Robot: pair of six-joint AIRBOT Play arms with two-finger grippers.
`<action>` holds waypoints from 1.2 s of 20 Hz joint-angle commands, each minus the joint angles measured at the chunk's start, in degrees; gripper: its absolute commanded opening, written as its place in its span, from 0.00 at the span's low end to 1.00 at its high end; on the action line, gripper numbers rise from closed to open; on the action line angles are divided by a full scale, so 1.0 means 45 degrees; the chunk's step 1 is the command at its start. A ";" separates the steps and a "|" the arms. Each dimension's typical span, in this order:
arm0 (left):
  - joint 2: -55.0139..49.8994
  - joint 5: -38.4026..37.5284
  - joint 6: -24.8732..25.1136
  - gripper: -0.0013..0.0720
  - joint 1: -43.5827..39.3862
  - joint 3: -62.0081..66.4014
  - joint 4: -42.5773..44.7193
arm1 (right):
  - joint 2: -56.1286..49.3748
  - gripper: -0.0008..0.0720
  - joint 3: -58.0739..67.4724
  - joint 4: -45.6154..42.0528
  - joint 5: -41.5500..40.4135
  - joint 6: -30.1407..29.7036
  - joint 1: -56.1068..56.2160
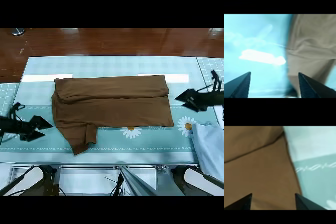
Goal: Fold the shirts.
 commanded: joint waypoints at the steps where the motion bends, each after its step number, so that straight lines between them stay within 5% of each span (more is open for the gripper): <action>1: 0.1078 0.1171 0.0423 0.97 0.0369 -0.2399 -0.1889 | 0.1705 0.86 -0.2701 0.1705 -0.0869 -0.0899 -0.0146; 4: 0.1059 0.1797 0.1758 0.97 -0.0335 -0.3118 -0.3099 | 0.1967 0.86 -0.3036 0.1690 -0.0806 -0.0933 -0.0141; 10: 0.0908 0.3512 0.2064 0.97 -0.3011 -0.3429 -0.4235 | 0.1972 0.86 -0.2900 0.2064 -0.0884 -0.0855 -0.0481; 14: 0.0821 0.3478 0.2934 0.97 -0.3463 -0.3429 -0.4206 | 0.1972 0.86 -0.2565 -0.0466 -0.0219 0.0423 -0.3143; 15: 0.0821 0.3390 0.2997 0.80 -0.3463 -0.3424 -0.4201 | 0.1972 0.86 -0.2637 -0.1559 0.0359 0.0967 -0.3619; 16: 0.0821 0.3240 0.3235 0.15 -0.3463 -0.3415 -0.4211 | 0.1972 0.86 -0.2885 -0.2492 0.0962 0.1307 -0.3876; 17: 0.0821 0.3138 0.3317 0.06 -0.3463 -0.3405 -0.4216 | 0.1972 0.86 -0.3269 -0.3002 0.1399 0.1379 -0.3866; 24: 0.0826 0.3011 0.3298 0.06 -0.3463 -0.3405 -0.4221 | 0.1690 0.86 -0.4663 -0.1277 0.0525 0.1603 -0.1151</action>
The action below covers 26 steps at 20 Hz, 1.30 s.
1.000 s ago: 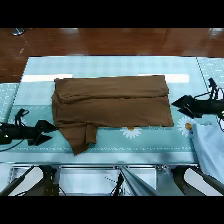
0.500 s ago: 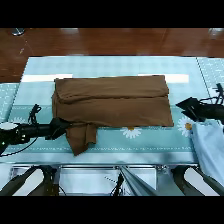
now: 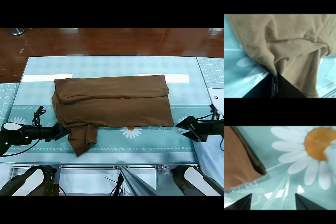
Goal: Fold the shirts.
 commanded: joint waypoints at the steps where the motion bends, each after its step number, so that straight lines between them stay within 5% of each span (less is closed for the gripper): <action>1: 0.0015 -0.0194 0.0053 0.06 -0.0015 0.0015 -0.0189 | -0.0306 0.86 -0.0311 0.0952 -0.0913 0.0175 0.1205; 8: 0.0015 -0.0151 0.0019 0.06 -0.0010 0.0019 -0.0189 | -0.2166 0.86 0.0491 0.3764 -0.3293 -0.0583 0.2973; 9: 0.0015 -0.0155 0.0015 0.06 -0.0005 0.0087 -0.0189 | -0.2516 0.78 0.0821 0.3764 -0.3264 -0.0583 0.3230; 11: 0.0015 -0.0325 0.0015 0.06 -0.0005 0.0593 -0.0189 | -0.3011 0.04 0.1545 0.3638 -0.2900 -0.0889 0.3565; 17: -0.0452 -0.0821 -0.1054 0.06 0.0000 0.4779 -0.0185 | -0.3376 0.04 0.5566 0.3283 -0.2059 -0.0908 0.3609; 26: -0.8500 -0.1423 -0.3784 0.06 -0.1554 1.4086 -0.0189 | -0.7694 0.04 1.0307 0.5610 -0.2327 -0.0937 0.3619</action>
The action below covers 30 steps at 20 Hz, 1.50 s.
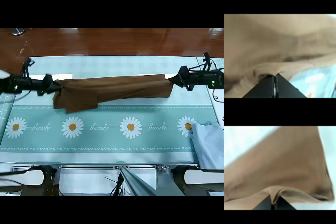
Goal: Fold the shirts.
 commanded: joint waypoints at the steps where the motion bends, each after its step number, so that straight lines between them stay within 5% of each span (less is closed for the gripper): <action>1: -0.3123 -0.0539 -0.1588 0.06 -0.0486 0.3925 0.0005 | -0.1851 0.04 0.1695 0.0894 -0.0034 -0.0010 0.0000; 6: -0.5319 -0.1355 -0.2171 0.06 -0.0461 0.6868 0.0015 | -0.3390 0.04 0.2987 0.1292 0.0389 0.0029 0.0083; 14: -0.5605 -0.0923 -0.2103 0.06 -0.0083 0.6936 0.0160 | -0.3871 0.04 0.3026 0.1253 0.0486 -0.0136 0.0466; 15: -0.5605 -0.1161 -0.1753 0.10 -0.0189 0.6936 0.0141 | -0.3871 0.24 0.3026 0.1287 0.0510 -0.0141 0.0461; 16: -0.5600 -0.1826 -0.1681 0.46 -0.0311 0.6941 0.0151 | -0.3866 0.69 0.3026 0.1311 0.0588 -0.0151 0.0461; 17: -0.5595 -0.2467 -0.1321 0.99 -0.0316 0.7023 0.0165 | -0.3866 0.88 0.3070 0.1307 0.0792 -0.0170 0.0389; 19: -0.5542 -0.3949 -0.1054 0.97 0.0131 0.7504 0.0845 | -0.3866 0.86 0.3453 0.1069 0.1637 -0.0175 -0.0180; 23: -0.4449 -0.6645 -0.2487 0.97 0.1593 0.7441 0.5285 | -0.3886 0.86 0.3881 -0.0092 0.3118 0.0058 -0.1783; 26: -0.2356 -0.4629 -0.2696 0.97 0.1953 0.5061 0.4755 | -0.4061 0.86 0.3886 -0.1088 0.2671 0.0413 -0.1821; 30: 0.1243 -0.0491 0.0024 0.97 0.0874 0.0622 0.0845 | -0.4731 0.86 0.3886 -0.0782 0.2458 0.0146 -0.1044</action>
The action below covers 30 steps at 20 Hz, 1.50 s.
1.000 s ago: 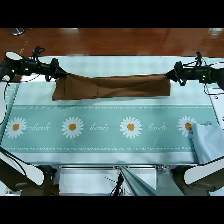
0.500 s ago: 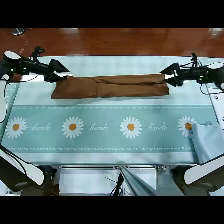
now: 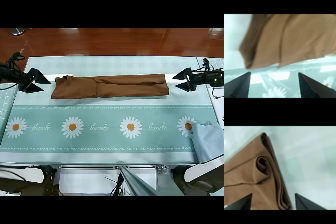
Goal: Fold the shirts.
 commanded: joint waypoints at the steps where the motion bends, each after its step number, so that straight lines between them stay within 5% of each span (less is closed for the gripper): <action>1: 0.2730 0.3084 0.1783 0.97 -0.0767 -0.3060 -0.2778 | -0.0529 0.86 0.0029 -0.0151 -0.0214 -0.0058 0.0612; 6: 0.3526 0.3138 0.1977 0.97 -0.2973 -0.3599 -0.3463 | -0.1005 0.84 0.0097 0.0267 -0.0413 -0.0078 0.1778; 7: 0.3487 0.3308 0.1977 0.97 -0.3434 -0.3599 -0.3463 | -0.0991 0.56 0.0223 0.0277 -0.0233 -0.0073 0.1919; 8: 0.3463 0.3429 0.1982 0.97 -0.3832 -0.3599 -0.3463 | -0.0971 0.08 0.0466 0.0442 0.0321 -0.0223 0.1933; 9: 0.3439 0.3565 0.1982 0.96 -0.4216 -0.3594 -0.3463 | -0.0860 0.04 0.0709 0.0578 0.0967 -0.0471 0.1919; 10: 0.3415 0.3696 0.1987 0.61 -0.4527 -0.3594 -0.3463 | -0.0544 0.04 0.0860 0.0437 0.1564 -0.0661 0.1860; 11: 0.3351 0.3725 0.2050 0.07 -0.4862 -0.3594 -0.3468 | -0.0063 0.04 0.0860 0.0024 0.1972 -0.0840 0.1817; 15: 0.2803 0.4498 0.2118 0.06 -0.6907 -0.3594 -0.3497 | 0.3497 0.04 -0.0087 -0.3240 0.2584 -0.0933 0.2093; 21: 0.0277 0.7519 0.0942 0.05 -1.1035 -0.2433 -0.3478 | 1.0943 0.04 -0.4639 -0.3162 0.1792 -0.0408 0.2118; 25: -0.2618 0.7567 -0.0515 0.06 -1.3051 0.0534 -0.3512 | 1.4528 0.04 -0.6649 -0.3167 0.2074 0.0544 0.2118; 30: -0.4619 0.6829 -0.0651 0.06 -1.5499 0.2429 -0.4741 | 1.6223 0.04 -0.6873 -0.2278 0.2312 0.1001 0.2118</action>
